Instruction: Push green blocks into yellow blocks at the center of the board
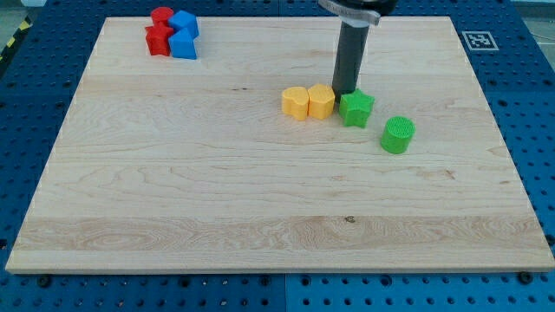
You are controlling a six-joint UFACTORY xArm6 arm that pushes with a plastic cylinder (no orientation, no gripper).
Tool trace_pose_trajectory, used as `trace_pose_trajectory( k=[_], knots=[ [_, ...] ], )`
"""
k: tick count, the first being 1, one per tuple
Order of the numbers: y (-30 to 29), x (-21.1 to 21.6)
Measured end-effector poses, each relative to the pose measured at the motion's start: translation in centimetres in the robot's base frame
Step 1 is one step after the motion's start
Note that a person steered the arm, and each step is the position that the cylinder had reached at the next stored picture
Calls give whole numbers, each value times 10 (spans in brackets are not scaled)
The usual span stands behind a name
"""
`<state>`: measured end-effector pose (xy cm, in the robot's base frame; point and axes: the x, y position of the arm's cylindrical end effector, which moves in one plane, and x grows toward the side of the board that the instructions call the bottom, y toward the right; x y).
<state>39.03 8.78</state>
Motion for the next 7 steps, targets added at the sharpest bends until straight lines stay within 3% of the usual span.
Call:
trace_pose_trajectory(
  k=[1,3,4,5,7],
  knots=[
    [3,4],
    [71,-8],
    [94,18],
    [71,42],
    [34,46]
  ],
)
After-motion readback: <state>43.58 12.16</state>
